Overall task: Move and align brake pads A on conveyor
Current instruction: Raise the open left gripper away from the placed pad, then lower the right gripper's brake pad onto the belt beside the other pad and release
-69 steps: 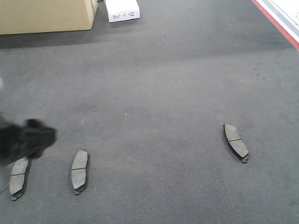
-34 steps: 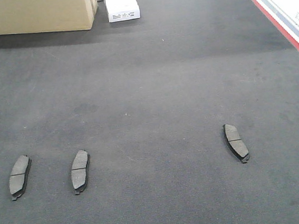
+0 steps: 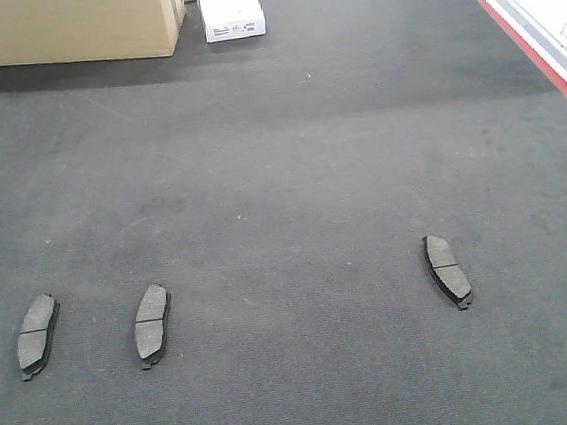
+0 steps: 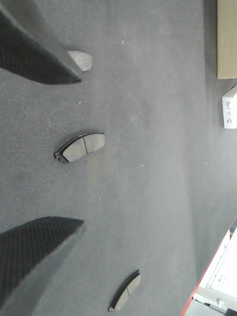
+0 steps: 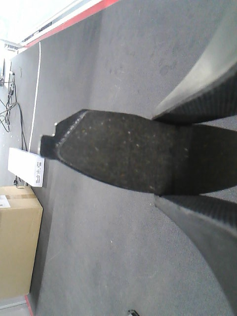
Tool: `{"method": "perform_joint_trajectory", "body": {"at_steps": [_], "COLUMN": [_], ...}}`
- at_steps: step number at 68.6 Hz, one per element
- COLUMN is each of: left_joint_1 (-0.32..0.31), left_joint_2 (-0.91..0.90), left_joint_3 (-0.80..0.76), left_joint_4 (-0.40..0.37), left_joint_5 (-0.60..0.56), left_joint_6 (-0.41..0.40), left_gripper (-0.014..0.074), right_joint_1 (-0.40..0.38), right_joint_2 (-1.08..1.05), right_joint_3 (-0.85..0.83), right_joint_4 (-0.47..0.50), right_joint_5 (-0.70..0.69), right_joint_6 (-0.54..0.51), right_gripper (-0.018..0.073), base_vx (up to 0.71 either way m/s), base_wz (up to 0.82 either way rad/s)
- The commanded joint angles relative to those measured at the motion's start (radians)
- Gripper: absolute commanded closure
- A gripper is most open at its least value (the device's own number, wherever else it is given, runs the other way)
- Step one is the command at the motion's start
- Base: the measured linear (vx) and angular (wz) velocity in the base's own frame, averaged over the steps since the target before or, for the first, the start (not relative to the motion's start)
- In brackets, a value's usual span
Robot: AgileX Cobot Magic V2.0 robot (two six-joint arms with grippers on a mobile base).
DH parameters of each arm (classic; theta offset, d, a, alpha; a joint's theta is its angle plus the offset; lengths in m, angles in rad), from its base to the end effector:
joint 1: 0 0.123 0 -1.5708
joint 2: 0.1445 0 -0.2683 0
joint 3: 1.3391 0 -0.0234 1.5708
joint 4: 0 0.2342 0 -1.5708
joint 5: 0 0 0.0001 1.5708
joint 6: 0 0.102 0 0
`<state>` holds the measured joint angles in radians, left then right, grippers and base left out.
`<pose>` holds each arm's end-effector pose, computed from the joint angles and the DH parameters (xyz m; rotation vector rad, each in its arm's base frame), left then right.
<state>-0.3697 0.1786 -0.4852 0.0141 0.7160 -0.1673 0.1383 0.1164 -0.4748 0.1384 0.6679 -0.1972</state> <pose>0.0466 -0.0170 0.2873 0.1965 1.8980 -0.3491 0.0396 0.0143 0.2922 -0.2632 1.7695 0.1124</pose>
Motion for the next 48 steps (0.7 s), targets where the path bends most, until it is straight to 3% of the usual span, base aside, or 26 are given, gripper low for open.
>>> {"method": "perform_joint_trajectory", "body": {"at_steps": [1, 22, 35, 48], "left_joint_1": [-0.003, -0.003, -0.003, -0.003], "left_joint_2": [0.014, 0.014, 0.014, 0.014], "left_joint_3": [-0.022, -0.022, -0.022, -0.022], "left_joint_4": [0.002, 0.002, 0.002, 0.002], "left_joint_5": [-0.062, -0.062, -0.062, -0.062], "left_joint_6": [0.001, 0.001, 0.001, 0.001], "left_gripper": [0.0052, 0.0052, 0.0052, 0.0052], "right_joint_1": [-0.005, -0.005, -0.005, -0.005], "right_joint_2": [0.012, 0.082, 0.347, 0.650], "right_joint_3": [-0.029, -0.029, -0.054, -0.132], "right_joint_4": [0.003, 0.012, 0.012, 0.020], "right_joint_5": [-0.098, -0.114, -0.106, -0.079], "right_joint_6": [-0.005, 0.055, 0.133, 0.137], "right_gripper": [0.0561, 0.0561, 0.0561, 0.0555], "base_vx": [0.00, 0.00, 0.00, 0.00], "base_wz": [0.00, 0.00, 0.00, 0.00]}}
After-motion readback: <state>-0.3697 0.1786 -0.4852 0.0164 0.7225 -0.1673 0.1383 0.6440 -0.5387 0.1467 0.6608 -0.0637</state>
